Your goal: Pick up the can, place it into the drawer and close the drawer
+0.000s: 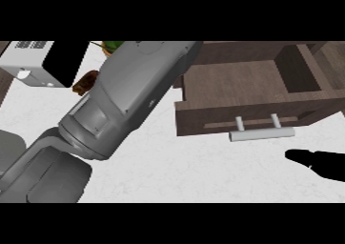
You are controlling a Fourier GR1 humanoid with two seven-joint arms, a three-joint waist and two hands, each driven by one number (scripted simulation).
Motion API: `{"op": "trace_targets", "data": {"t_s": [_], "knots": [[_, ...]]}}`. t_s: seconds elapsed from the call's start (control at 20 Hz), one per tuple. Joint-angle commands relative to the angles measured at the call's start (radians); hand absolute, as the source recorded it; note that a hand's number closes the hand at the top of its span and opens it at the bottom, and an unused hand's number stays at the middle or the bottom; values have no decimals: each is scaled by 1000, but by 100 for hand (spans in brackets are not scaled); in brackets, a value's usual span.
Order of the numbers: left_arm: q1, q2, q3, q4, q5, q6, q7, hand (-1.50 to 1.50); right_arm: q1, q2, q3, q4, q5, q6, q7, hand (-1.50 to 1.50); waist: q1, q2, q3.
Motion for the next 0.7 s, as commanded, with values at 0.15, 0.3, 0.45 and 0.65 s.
{"op": "trace_targets", "data": {"t_s": [0.15, 0.3, 0.45, 0.65], "knots": [[-24, 0, -18, 7, 20, 17, -26, -150, -95, -16, 147, 216, 279, -70, -112, -150, 32, 0, 1], [-38, 0, -4, 40, 4, -17, -7, -150, -106, -12, 177, 327, 363, -118, -166, -150, 59, -8, 0], [-73, 24, 1, 53, -5, -17, 20, -150, -164, -8, 230, 405, 442, -127, -144, -150, 65, -15, -1], [1, 40, 4, 48, -11, -83, -39, -150, -212, 10, 271, 561, 561, -203, -174, -150, 73, -12, -1]]}}
